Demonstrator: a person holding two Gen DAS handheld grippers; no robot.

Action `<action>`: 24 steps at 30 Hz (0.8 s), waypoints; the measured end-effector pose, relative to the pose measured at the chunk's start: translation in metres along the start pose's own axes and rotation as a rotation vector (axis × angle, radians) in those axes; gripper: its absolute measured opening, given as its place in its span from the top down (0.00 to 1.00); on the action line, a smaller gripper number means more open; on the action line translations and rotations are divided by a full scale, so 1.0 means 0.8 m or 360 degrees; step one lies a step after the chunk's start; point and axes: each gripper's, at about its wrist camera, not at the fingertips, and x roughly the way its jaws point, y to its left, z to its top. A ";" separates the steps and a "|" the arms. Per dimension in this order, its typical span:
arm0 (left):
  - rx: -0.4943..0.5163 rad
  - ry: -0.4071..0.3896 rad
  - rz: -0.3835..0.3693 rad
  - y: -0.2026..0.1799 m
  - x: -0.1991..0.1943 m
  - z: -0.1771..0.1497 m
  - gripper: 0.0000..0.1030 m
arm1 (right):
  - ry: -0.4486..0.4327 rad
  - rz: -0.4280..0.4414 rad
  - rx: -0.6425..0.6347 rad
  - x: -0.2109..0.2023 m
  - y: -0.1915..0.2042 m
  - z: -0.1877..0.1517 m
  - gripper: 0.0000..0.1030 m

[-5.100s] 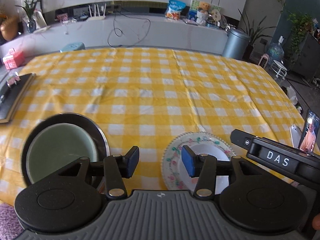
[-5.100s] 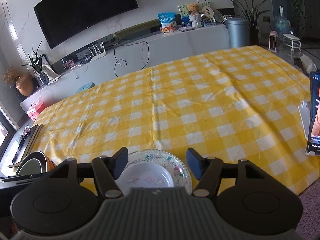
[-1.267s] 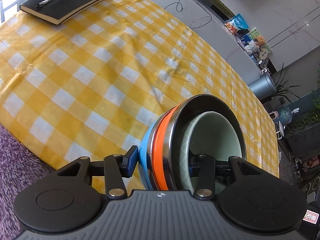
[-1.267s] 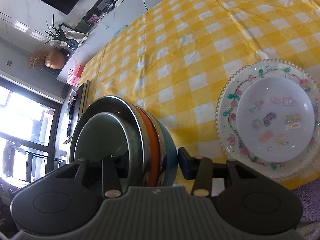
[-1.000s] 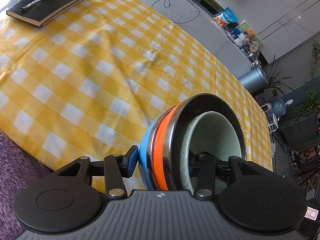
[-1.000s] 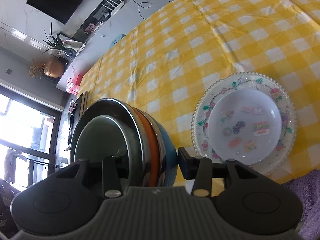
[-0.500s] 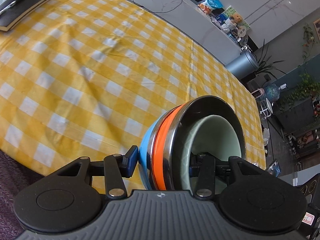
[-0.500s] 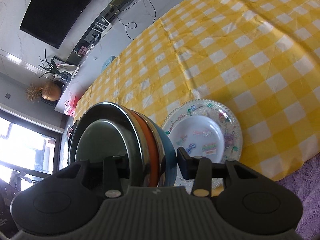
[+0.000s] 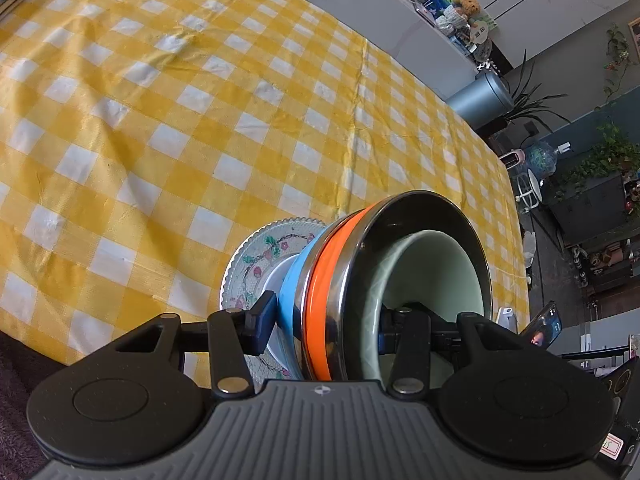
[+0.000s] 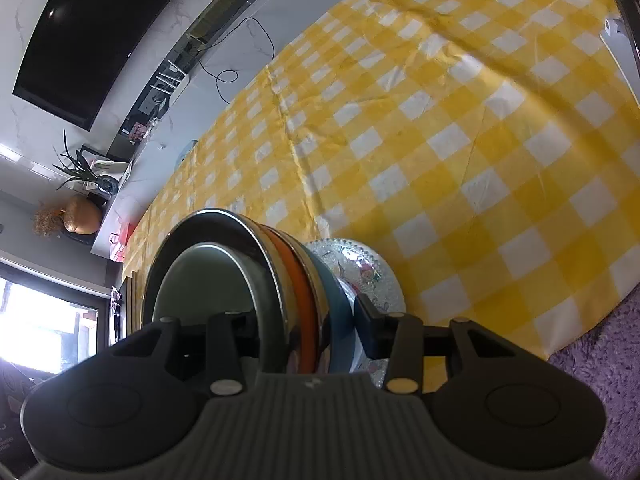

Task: Organize plates and bowls
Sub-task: 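Carry the bowl stack with both tools over the plate stack, then lower the bowl stack onto the small white plate and open both tools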

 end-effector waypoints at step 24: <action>-0.0012 0.0025 0.0001 0.009 0.015 0.002 0.49 | 0.0017 -0.0039 -0.0034 0.019 0.002 0.001 0.56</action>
